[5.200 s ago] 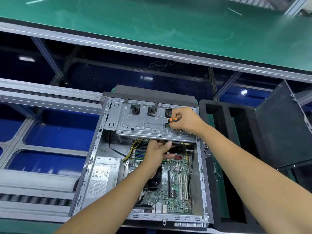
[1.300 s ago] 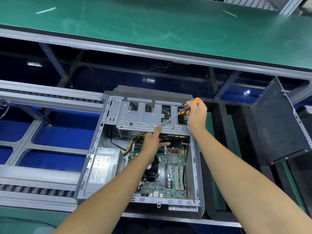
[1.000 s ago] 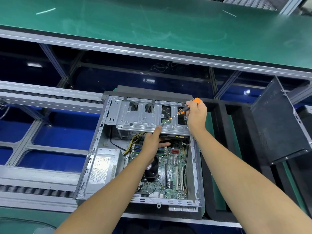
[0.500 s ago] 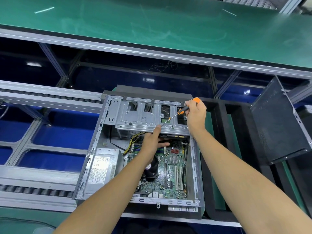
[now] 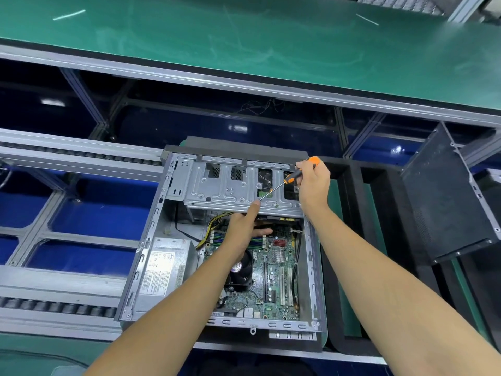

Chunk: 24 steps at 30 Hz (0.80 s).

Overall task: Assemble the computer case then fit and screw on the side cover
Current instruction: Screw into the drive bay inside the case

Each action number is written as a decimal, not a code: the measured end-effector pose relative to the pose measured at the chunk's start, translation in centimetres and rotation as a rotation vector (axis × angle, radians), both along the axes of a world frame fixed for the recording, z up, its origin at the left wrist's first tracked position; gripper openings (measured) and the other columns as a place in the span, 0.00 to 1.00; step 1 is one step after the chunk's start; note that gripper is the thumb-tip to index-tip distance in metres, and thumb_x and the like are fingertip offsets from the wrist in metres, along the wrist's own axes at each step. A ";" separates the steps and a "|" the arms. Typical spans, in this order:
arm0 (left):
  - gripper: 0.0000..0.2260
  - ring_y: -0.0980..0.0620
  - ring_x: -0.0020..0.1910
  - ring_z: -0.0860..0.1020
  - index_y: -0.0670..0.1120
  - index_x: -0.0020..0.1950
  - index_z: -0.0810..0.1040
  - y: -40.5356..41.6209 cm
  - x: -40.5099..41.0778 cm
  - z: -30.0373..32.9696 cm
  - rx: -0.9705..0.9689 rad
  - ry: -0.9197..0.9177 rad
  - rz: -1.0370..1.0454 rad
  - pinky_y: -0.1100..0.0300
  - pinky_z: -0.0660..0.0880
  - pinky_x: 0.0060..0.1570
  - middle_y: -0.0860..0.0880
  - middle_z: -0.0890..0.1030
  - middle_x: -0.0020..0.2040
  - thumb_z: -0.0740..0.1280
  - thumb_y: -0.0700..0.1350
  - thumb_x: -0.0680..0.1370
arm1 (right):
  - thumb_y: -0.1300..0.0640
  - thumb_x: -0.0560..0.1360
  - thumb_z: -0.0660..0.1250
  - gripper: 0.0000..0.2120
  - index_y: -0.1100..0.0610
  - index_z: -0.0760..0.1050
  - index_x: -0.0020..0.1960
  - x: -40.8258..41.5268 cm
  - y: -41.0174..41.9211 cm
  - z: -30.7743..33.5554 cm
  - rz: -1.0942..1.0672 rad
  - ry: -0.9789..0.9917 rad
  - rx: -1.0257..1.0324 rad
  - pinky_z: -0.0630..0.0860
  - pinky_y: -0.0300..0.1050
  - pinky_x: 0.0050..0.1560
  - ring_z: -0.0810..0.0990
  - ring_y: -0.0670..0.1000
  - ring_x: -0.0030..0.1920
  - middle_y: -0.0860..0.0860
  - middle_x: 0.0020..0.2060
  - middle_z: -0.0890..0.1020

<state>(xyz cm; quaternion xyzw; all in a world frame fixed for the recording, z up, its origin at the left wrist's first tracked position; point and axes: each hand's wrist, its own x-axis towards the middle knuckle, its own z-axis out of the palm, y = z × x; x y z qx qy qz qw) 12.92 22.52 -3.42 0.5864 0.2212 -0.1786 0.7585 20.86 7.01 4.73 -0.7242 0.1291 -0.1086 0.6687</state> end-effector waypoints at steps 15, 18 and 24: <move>0.33 0.41 0.42 0.87 0.53 0.39 0.63 0.1 -0.1 0.5 -0.050 0.005 -0.010 0.67 0.72 0.34 0.54 0.67 0.34 0.72 0.77 0.57 | 0.59 0.78 0.64 0.11 0.55 0.71 0.37 0.0 0.0 0.0 0.006 -0.012 -0.004 0.69 0.41 0.28 0.70 0.44 0.26 0.43 0.24 0.73; 0.32 0.41 0.42 0.87 0.53 0.40 0.64 0.2 0.0 0.6 -0.049 0.030 -0.014 0.58 0.63 0.38 0.56 0.67 0.38 0.72 0.77 0.59 | 0.58 0.77 0.65 0.11 0.54 0.71 0.36 0.0 -0.1 0.0 -0.001 -0.028 0.007 0.68 0.41 0.27 0.70 0.44 0.26 0.43 0.24 0.72; 0.25 0.42 0.42 0.87 0.55 0.39 0.63 0.0 -0.1 0.9 0.002 0.055 -0.009 0.59 0.60 0.38 0.58 0.69 0.33 0.70 0.71 0.66 | 0.58 0.77 0.64 0.11 0.54 0.71 0.36 -0.1 -0.1 -0.1 -0.004 -0.037 0.009 0.68 0.38 0.26 0.70 0.42 0.26 0.43 0.25 0.74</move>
